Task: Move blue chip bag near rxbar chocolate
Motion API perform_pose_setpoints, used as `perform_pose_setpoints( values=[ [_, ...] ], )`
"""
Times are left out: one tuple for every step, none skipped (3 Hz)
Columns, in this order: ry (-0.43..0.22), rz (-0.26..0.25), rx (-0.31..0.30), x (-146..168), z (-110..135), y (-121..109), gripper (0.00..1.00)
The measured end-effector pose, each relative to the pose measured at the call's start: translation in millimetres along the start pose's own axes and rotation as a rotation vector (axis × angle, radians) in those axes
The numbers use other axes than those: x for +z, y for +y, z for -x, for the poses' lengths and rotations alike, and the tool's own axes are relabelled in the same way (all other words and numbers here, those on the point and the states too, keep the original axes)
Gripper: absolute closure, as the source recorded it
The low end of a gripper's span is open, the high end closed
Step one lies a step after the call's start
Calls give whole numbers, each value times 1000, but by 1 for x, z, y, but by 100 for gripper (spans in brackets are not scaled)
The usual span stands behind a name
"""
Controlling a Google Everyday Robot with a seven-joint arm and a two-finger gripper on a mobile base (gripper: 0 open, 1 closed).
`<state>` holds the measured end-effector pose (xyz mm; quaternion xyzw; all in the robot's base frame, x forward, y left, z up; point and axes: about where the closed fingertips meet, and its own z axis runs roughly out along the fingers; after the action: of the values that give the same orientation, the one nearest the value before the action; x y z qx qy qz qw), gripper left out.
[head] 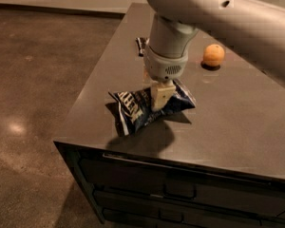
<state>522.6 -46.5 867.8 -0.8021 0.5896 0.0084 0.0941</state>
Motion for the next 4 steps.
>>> perform_pose_setpoints(
  values=[
    [37, -131, 117, -40, -25, -43, 96],
    [35, -201, 197, -62, -47, -77, 100],
    [35, -255, 261, -65, -62, -115, 100],
    [37, -286, 306, -57, -66, -147, 100]
  ],
)
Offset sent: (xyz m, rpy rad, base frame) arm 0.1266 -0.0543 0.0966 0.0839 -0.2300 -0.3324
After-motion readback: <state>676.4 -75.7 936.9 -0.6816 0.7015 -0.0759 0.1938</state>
